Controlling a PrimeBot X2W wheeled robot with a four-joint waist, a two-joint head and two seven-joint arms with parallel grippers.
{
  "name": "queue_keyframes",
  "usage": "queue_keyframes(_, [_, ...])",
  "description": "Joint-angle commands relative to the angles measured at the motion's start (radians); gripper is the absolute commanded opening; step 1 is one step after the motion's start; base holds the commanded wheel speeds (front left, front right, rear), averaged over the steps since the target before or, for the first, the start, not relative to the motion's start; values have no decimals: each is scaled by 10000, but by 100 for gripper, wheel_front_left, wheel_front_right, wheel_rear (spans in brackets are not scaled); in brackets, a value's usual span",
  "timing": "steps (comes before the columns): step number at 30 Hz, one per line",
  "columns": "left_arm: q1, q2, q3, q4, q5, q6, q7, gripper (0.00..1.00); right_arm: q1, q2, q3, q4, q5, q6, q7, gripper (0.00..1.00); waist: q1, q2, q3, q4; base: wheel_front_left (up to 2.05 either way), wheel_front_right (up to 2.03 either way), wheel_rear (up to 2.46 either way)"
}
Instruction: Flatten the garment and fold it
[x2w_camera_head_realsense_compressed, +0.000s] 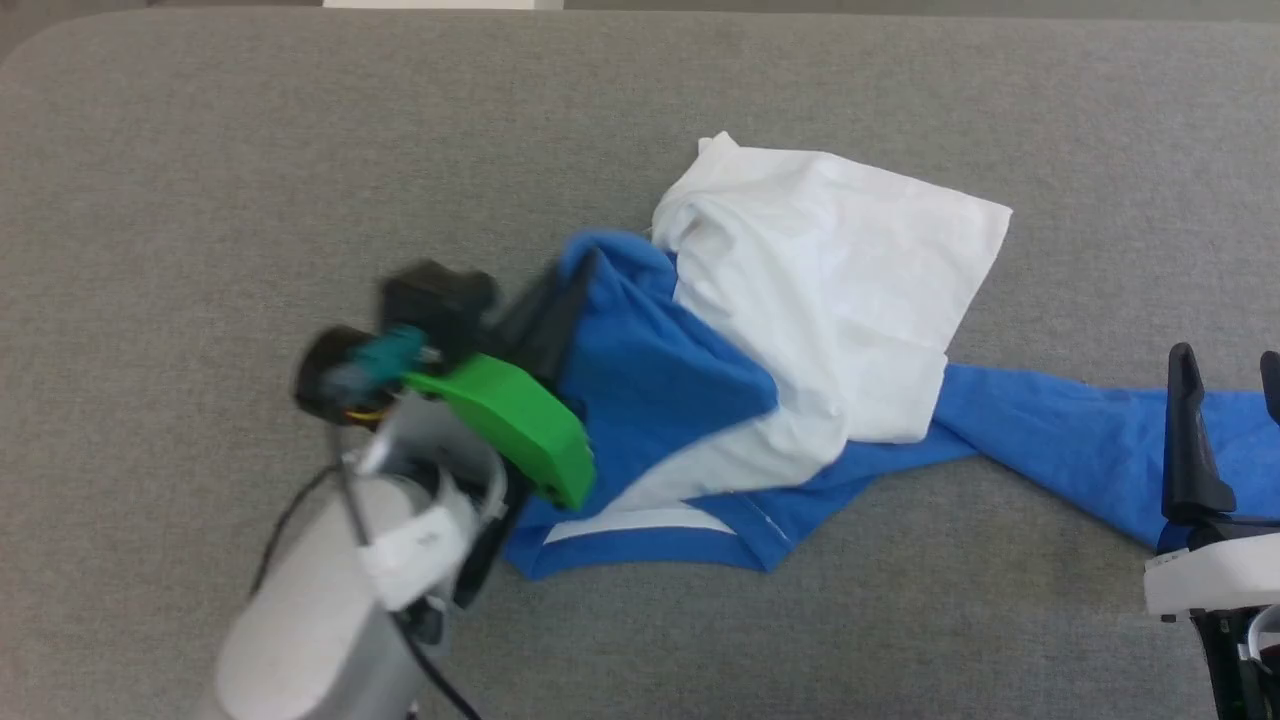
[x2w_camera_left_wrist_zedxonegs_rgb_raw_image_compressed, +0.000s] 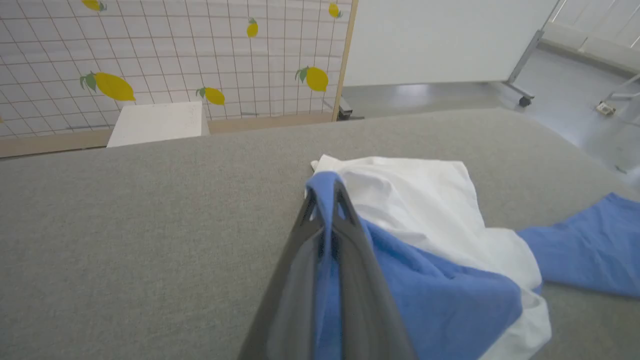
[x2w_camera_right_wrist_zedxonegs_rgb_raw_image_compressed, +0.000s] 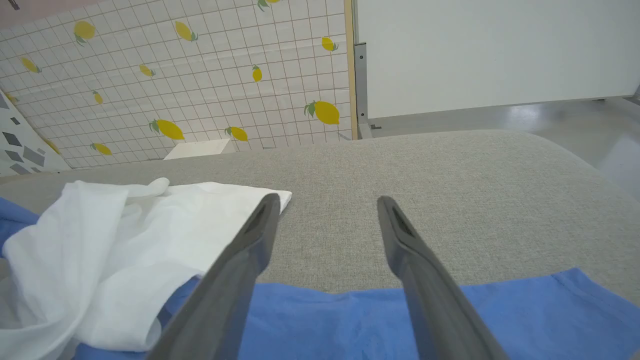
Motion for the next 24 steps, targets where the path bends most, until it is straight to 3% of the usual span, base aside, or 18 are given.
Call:
queue_keyframes(1, [-77,46,390,-273,-213,218,-226,0,-18,5,16,18,-62,-13,17,100,0,0,-145,159,0,0,0])
queue_keyframes(4, [244,250,1425,-782,-536,747,-663,0,26,5,61,-9,-77,-13,75,100,0,0,-216,282,0,0,0])
queue_keyframes(5, [815,448,2427,-942,-753,1334,-1115,0,48,5,94,-63,-100,-13,133,100,0,0,-196,358,0,0,0])
queue_keyframes(9, [1884,364,3894,-688,-969,2404,-2019,0,16,5,122,-177,-121,-13,212,100,0,0,-48,373,0,0,0])
queue_keyframes(11, [2442,114,4468,-484,-1083,2914,-2466,0,4,5,96,-233,-157,-13,259,100,0,0,26,357,0,0,0])
queue_keyframes(12, [3325,-427,5257,-61,-1430,3463,-3149,0,19,5,49,-285,-178,-13,307,100,0,0,96,338,0,0,0])
queue_keyframes(15, [3901,-888,5813,454,-1755,3652,-3705,2,34,5,39,-271,-168,-13,324,100,0,0,107,343,0,0,0])
queue_keyframes(16, [4031,-1011,5885,671,-1848,3615,-3800,35,40,5,40,-254,-165,-13,335,100,0,0,89,356,0,0,0])
queue_keyframes(17, [4088,-1096,5904,816,-1927,3536,-3855,100,43,5,50,-240,-162,-13,348,100,0,0,72,368,0,0,0])
queue_keyframes(19, [4063,-1187,5858,991,-2033,3256,-3957,100,44,5,71,-221,-167,-13,376,100,0,0,15,416,0,0,0])
queue_keyframes(24, [3405,-883,5315,32,-1696,1752,-4274,100,49,5,66,-204,-211,-13,434,100,0,0,-230,563,0,0,0])
